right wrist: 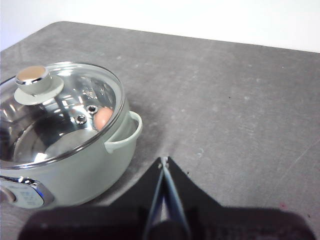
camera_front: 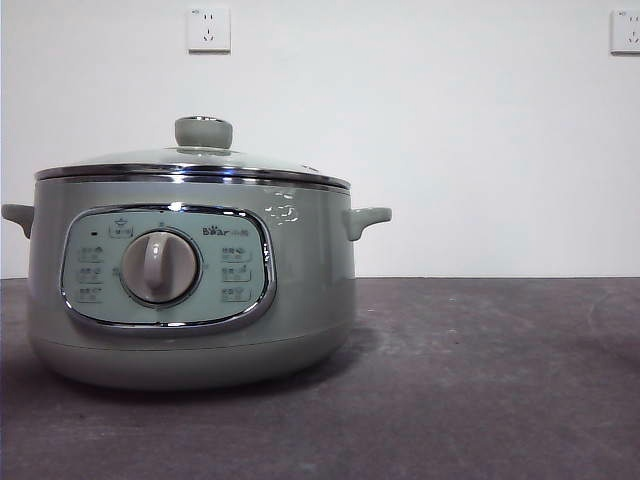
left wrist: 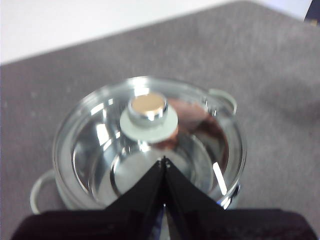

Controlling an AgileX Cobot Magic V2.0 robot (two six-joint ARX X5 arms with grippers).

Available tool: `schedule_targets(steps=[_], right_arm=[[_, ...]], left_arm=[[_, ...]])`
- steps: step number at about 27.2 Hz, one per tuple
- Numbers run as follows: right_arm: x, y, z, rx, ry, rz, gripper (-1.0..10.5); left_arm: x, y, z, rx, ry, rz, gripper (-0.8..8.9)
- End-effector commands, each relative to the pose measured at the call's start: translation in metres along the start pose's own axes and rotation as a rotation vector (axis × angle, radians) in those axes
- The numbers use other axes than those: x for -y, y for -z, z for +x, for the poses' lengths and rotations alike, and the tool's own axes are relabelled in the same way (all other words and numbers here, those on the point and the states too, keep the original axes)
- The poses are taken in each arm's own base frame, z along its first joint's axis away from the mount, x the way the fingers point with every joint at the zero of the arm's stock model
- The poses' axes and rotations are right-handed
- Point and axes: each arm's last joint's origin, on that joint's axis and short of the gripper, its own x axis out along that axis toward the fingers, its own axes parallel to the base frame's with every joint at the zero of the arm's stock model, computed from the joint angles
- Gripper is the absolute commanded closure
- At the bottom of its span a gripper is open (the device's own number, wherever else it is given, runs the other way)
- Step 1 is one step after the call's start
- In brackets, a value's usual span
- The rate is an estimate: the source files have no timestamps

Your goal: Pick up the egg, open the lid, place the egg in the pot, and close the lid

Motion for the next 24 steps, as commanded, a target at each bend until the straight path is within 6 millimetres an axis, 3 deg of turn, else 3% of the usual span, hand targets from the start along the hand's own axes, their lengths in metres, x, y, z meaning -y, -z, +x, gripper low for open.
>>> schedule_targets(steps=[1,11,18,24], right_arm=[[0.000,0.002,0.001,0.000,0.003,0.007,9.6],[0.000,0.002,0.000,0.003,0.002,0.009,9.5],[0.000,0.002,0.000,0.003,0.002,0.009,9.5],[0.000,0.002,0.000,0.003,0.002,0.009,9.5]], left_arm=[[0.000,0.003,0.003,-0.028,-0.004,0.000,8.16],[0.001,0.004,0.009,-0.059,-0.009,0.032,8.17],[-0.014,0.006,-0.017,0.048,-0.090,0.019,8.16],[-0.037,0.034,-0.020,0.242,-0.219,-0.064,8.17]])
